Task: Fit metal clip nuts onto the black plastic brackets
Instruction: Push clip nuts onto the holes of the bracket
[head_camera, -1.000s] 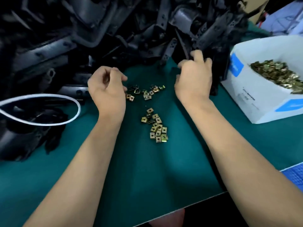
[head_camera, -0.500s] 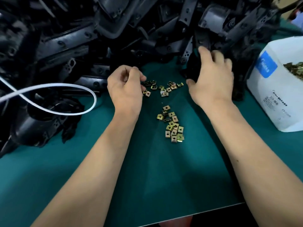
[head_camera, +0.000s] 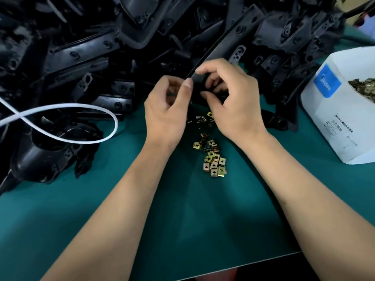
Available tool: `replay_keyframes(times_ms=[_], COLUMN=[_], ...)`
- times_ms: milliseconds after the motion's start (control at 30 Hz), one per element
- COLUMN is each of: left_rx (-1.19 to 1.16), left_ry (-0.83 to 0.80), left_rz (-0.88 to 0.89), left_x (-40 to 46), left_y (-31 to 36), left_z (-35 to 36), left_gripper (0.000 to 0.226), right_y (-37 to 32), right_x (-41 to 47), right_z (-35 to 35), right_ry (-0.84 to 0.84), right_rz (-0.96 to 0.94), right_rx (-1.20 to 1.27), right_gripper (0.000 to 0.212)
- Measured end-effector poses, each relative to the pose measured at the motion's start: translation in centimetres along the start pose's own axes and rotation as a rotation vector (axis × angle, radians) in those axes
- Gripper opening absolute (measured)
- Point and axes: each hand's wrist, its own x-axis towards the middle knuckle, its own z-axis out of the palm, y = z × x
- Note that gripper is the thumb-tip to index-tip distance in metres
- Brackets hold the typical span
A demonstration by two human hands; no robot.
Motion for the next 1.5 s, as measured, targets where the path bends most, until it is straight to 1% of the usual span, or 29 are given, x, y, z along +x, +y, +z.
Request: replay_keyframes(times_ms=[67,100,167,200,233,300,333,400,467,500,533,567,600,667,700,767,867,933,1000,1067,1133,1167,1233,1267,1333,1367,1400,1500], left_rx=[0.034,0.025,-0.048,-0.059,-0.036,0.0,-0.016,-0.082,-0.141,-0.159,-0.17,-0.186,-0.207,-0.254,-0.278,-0.343,-0.469,-0.549,-0.644,-0.73,-0.832,-0.893,-1.0,-1.01,-0.912,-0.841,-0.797,-0.747], left_ry=[-0.008,-0.017,-0.07,-0.09,-0.099,-0.114,-0.126,-0.177,-0.226,-0.219,-0.186,-0.142,-0.095,0.001,0.056,0.145,0.211,0.238,0.223,0.145,0.05,0.026,-0.014,-0.043,-0.11,-0.14,-0.163,-0.194], left_rz=[0.089,0.1,0.063,0.055,0.064,0.09,0.091,0.099,0.122,0.111,0.079,0.036,-0.011,-0.107,-0.157,-0.23,-0.312,-0.378,-0.441,-0.49,-0.535,-0.56,-0.587,-0.58,-0.542,-0.518,-0.504,-0.528], left_x=[-0.3,-0.5,-0.5,-0.4,-0.2,0.4,0.7,1.2,1.4,1.4,1.5,1.5,1.5,1.7,1.8,2.0,2.0,1.8,1.8,1.8,1.7,1.7,1.5,1.3,1.1,1.0,0.8,0.6], left_y=[0.4,0.6,0.8,0.8,0.8,0.4,0.2,-0.5,-0.9,-0.9,-0.8,-0.7,-0.7,-0.6,-0.6,-0.5,-0.2,-0.1,-0.2,-0.2,-0.1,-0.1,0.0,0.0,-0.2,-0.2,-0.2,-0.2], left_z=[-0.1,-0.2,-0.4,-0.6,-0.8,-1.3,-1.6,-2.2,-2.7,-2.8,-2.9,-3.0,-2.9,-3.0,-3.0,-2.9,-2.9,-2.8,-2.8,-2.7,-2.7,-2.6,-2.5,-2.3,-2.0,-1.9,-1.8,-1.7], left_gripper=[0.021,0.031,0.06,0.069,0.074,0.073,0.071,0.068,0.058,0.049,0.041,0.034,0.03,0.023,0.018,0.011,0.011,0.012,0.015,0.017,0.009,0.004,0.002,0.008,0.022,0.023,0.02,0.015], right_y=[-0.1,-0.3,-0.9,-1.2,-1.5,-1.7,-1.8,-1.8,-2.0,-1.9,-1.6,-1.2,-0.8,-0.1,0.1,0.1,-0.1,-0.3,-0.5,-0.7,-0.7,-0.7,-0.8,-0.8,-1.0,-1.0,-1.0,-0.7], right_x=[0.1,0.1,0.0,-0.1,-0.2,-0.4,-0.4,-0.5,-0.4,-0.3,-0.1,0.1,0.2,0.4,0.3,0.1,0.2,0.1,-0.2,-0.6,-0.7,-0.8,-0.9,-1.1,-1.2,-1.2,-1.2,-1.3], right_z=[-0.3,-0.5,-0.6,-0.6,-0.5,-0.5,-0.7,-0.9,-1.1,-1.4,-1.7,-2.1,-2.6,-3.3,-3.5,-3.7,-3.5,-3.2,-2.6,-2.1,-1.6,-1.3,-0.7,-0.5,0.0,0.2,0.3,0.5], right_ry=[-0.01,-0.027,-0.114,-0.184,-0.265,-0.418,-0.466,-0.507,-0.478,-0.451,-0.429,-0.438,-0.504,-0.748,-0.849,-0.929,-0.926,-0.932,-0.91,-0.815,-0.678,-0.61,-0.458,-0.391,-0.301,-0.263,-0.227,-0.163], right_rz=[0.012,0.02,0.018,0.018,0.036,0.115,0.155,0.218,0.272,0.291,0.288,0.269,0.249,0.266,0.278,0.269,0.266,0.25,0.223,0.216,0.271,0.317,0.4,0.431,0.472,0.488,0.504,0.548], right_rx=[0.123,0.171,0.284,0.371,0.476,0.687,0.766,0.853,0.881,0.839,0.723,0.552,0.378,0.132,0.059,-0.004,-0.004,-0.048,-0.104,-0.111,0.005,0.115,0.345,0.437,0.572,0.612,0.631,0.648], right_gripper=[0.041,0.044,0.054,0.058,0.062,0.069,0.068,0.06,0.049,0.042,0.036,0.028,0.024,0.026,0.029,0.033,0.022,0.016,0.015,0.016,0.015,0.014,0.017,0.016,0.008,0.004,0.004,0.014])
